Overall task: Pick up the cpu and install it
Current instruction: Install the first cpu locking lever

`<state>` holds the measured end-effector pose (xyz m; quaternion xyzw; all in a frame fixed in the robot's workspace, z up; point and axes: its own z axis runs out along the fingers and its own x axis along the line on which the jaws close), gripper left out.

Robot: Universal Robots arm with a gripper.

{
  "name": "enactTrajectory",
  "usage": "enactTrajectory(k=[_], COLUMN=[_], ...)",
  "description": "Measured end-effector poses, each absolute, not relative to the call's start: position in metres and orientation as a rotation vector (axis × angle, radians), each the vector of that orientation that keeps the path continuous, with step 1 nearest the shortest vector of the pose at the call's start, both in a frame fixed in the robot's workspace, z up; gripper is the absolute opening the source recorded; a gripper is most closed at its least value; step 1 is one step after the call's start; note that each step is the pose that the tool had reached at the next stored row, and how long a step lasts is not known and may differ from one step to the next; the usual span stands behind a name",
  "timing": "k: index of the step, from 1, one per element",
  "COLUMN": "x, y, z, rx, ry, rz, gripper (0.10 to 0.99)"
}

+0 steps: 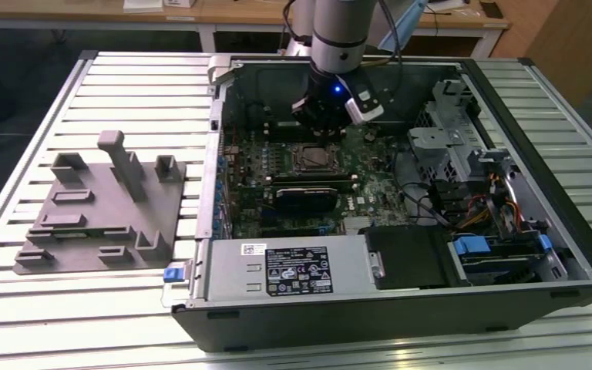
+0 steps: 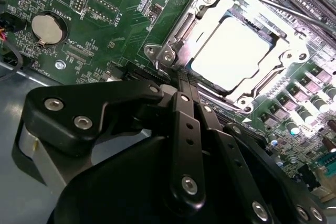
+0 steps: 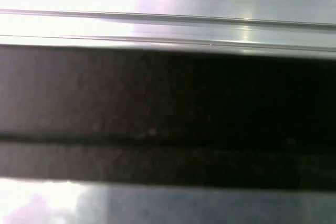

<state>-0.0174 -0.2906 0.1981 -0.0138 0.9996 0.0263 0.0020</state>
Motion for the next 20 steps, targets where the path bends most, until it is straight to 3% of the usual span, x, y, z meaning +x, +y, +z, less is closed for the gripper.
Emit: enactTrajectory(k=[20], x=[-0.017], y=[-0.289], z=[0.21], rx=[-0.043], ry=[3.136], rz=[0.085], gripper=[0.106])
